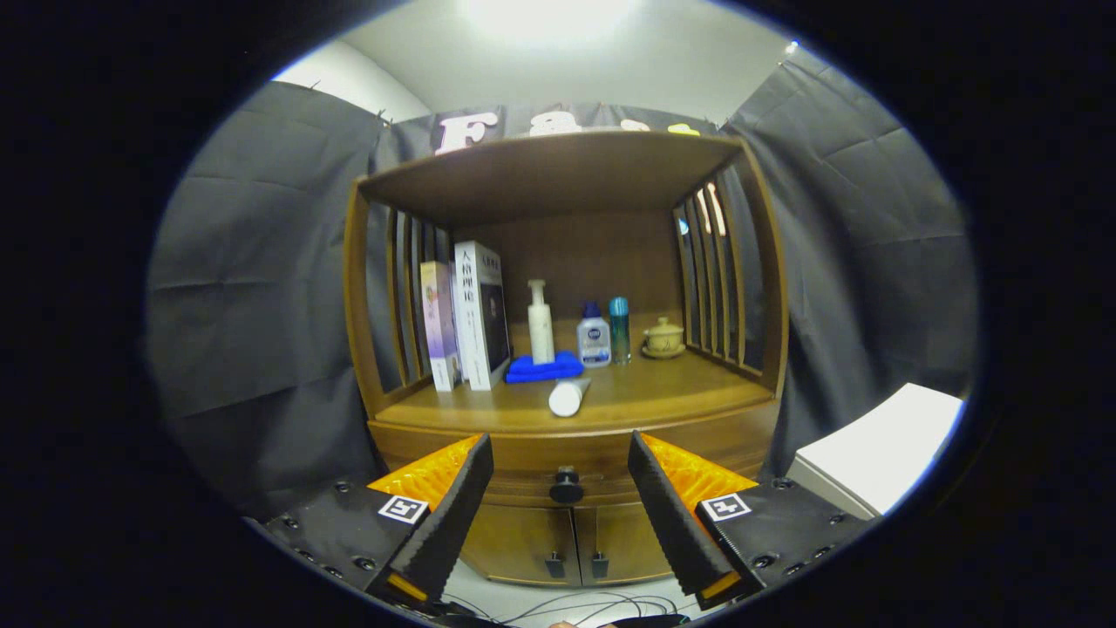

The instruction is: Pull open the drawer, take out the items inside it, and place them on the countertop above the cabinet.

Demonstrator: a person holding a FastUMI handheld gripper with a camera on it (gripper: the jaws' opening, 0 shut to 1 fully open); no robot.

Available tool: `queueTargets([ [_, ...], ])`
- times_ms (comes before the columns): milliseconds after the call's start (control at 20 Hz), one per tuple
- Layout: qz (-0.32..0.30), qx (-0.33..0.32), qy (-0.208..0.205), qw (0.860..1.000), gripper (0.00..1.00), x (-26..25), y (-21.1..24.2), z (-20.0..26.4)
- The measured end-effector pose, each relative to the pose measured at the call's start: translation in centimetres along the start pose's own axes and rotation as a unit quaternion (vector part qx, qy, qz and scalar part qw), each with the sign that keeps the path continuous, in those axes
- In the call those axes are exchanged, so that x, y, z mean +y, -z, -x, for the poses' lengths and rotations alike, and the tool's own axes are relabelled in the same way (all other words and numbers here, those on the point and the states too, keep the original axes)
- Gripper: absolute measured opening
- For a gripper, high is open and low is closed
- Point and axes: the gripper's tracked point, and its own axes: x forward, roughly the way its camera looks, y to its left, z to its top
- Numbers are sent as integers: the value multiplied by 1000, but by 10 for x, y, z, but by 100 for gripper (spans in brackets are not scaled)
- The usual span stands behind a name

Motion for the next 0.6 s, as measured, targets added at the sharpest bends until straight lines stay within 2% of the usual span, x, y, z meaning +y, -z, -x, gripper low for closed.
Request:
queueTargets([
  [300,-7,-56,-8,998,98,-17,-77,53],
  [450,-20,-75,-12,997,97,-25,-93,74],
  [600,-28,-89,1,996,97,-44,-102,85],
])
